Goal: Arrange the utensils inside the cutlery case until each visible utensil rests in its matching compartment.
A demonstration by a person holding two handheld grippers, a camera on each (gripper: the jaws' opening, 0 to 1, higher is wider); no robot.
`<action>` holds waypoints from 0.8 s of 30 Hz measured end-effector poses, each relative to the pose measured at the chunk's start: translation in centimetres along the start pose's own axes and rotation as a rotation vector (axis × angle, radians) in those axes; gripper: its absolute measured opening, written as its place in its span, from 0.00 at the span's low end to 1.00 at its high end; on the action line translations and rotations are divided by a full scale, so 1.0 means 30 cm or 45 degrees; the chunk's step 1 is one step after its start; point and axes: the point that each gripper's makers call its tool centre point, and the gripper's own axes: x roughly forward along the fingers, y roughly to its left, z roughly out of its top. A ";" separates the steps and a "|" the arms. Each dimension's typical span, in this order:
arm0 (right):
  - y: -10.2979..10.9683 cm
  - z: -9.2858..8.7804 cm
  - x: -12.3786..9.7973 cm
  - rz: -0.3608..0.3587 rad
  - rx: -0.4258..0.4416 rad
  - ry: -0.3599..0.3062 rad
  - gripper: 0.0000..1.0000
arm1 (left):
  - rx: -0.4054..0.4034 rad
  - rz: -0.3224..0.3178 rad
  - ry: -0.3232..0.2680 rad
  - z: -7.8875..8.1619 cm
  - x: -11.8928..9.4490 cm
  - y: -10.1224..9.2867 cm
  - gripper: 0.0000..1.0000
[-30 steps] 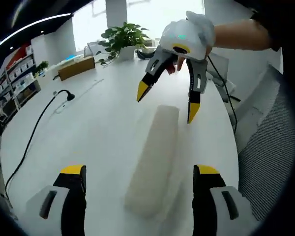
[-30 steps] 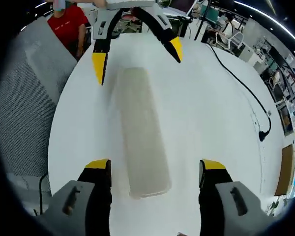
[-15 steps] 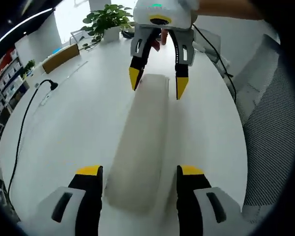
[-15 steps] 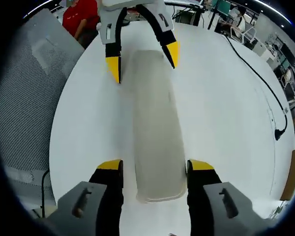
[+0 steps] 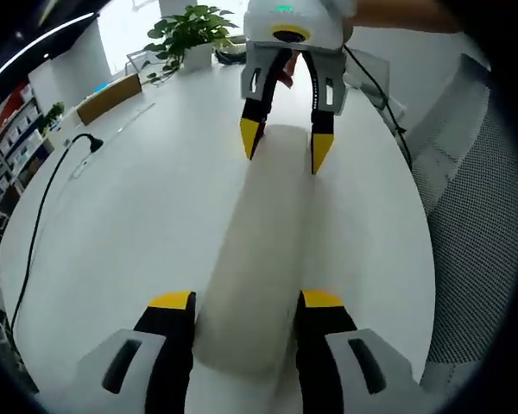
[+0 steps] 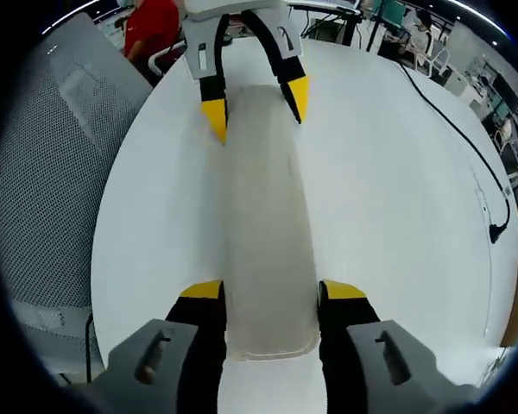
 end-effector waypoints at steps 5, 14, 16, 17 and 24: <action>0.051 0.011 0.006 0.011 0.007 0.021 0.41 | 0.005 -0.027 0.051 -0.013 -0.010 -0.042 0.46; 0.141 0.007 0.003 0.018 0.021 0.089 0.40 | 0.013 -0.050 0.077 -0.037 -0.032 -0.121 0.46; 0.163 0.008 0.002 0.017 0.026 0.090 0.40 | 0.010 -0.066 0.108 -0.044 -0.039 -0.143 0.46; 0.172 0.009 0.002 0.017 0.025 0.089 0.40 | 0.006 -0.079 0.137 -0.050 -0.040 -0.157 0.46; 0.247 0.008 0.001 0.017 0.029 0.129 0.40 | 0.023 -0.113 0.201 -0.067 -0.055 -0.226 0.46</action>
